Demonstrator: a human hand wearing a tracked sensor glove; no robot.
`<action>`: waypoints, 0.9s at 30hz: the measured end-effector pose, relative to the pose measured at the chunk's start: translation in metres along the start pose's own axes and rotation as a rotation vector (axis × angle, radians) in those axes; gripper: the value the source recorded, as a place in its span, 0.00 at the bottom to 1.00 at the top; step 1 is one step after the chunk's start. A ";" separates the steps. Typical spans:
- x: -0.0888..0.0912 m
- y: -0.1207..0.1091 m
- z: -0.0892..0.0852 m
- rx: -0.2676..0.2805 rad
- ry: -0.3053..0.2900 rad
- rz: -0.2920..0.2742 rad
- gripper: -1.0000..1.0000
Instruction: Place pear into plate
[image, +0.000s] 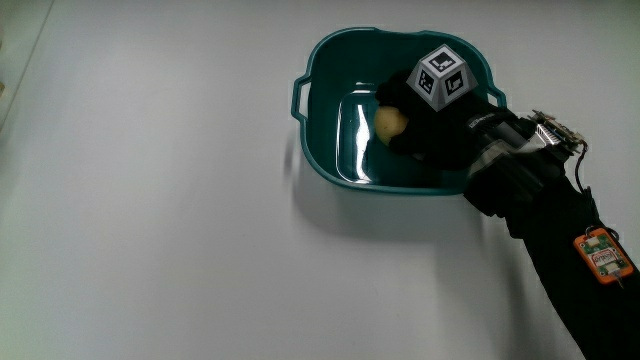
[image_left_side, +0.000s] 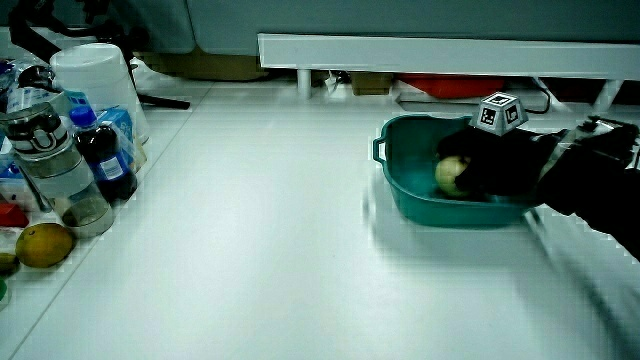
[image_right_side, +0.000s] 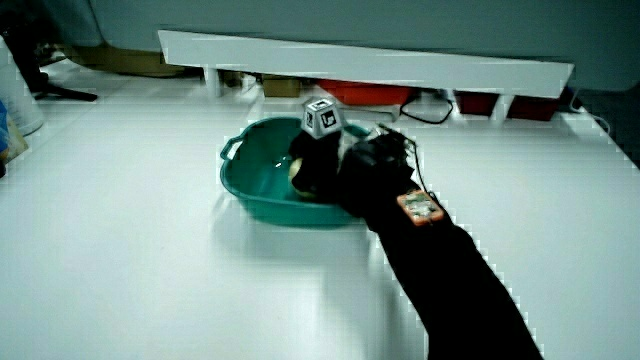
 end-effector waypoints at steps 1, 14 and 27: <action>0.001 0.001 -0.002 -0.017 0.002 0.003 0.33; 0.007 -0.001 0.000 -0.033 0.011 -0.009 0.17; 0.010 -0.008 0.012 0.001 0.037 -0.004 0.01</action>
